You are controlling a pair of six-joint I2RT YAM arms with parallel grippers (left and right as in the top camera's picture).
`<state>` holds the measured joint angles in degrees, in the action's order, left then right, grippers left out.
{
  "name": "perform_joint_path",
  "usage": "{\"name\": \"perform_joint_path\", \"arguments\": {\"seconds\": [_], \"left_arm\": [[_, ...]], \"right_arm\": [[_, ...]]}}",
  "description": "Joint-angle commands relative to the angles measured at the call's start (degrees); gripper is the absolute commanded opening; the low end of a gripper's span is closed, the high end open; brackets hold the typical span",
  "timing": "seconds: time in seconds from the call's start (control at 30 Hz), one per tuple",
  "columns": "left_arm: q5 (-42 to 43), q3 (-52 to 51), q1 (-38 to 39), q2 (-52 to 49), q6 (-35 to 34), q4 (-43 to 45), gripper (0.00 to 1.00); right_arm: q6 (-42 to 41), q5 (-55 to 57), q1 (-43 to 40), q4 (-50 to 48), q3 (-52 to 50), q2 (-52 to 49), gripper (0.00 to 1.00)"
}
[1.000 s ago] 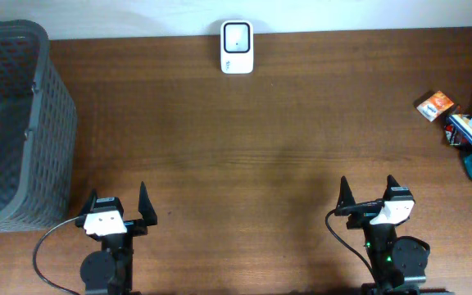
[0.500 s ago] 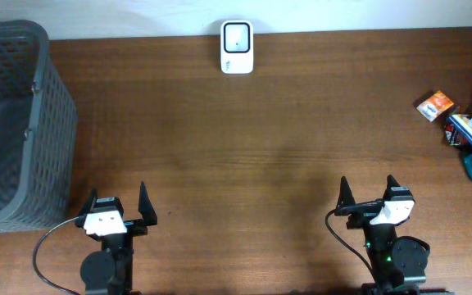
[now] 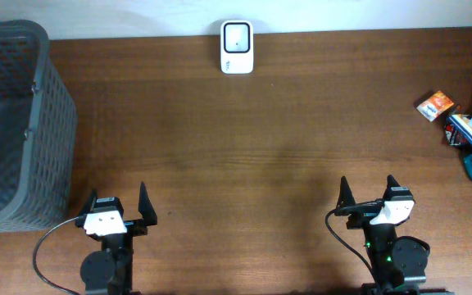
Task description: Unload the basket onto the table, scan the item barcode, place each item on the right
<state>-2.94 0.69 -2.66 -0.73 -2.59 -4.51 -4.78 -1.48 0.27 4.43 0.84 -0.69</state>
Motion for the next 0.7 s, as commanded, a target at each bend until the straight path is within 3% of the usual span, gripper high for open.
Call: {"name": "perform_joint_path", "arguments": {"seconds": [0.0,0.17,0.67], "left_arm": [[1.1,-0.2,-0.1,0.4,1.2,-0.3,0.99],[1.1,-0.2,-0.1,0.4,1.2,-0.3,0.99],[1.1,-0.2,-0.1,0.4,1.2,-0.3,0.99]], "right_arm": [[-0.5,0.5,0.5,0.0,-0.5,0.4,0.98],[3.5,2.1,0.5,0.2,-0.5,0.4,0.98],[5.0,1.8,0.5,0.1,-0.5,0.5,0.98]]}}
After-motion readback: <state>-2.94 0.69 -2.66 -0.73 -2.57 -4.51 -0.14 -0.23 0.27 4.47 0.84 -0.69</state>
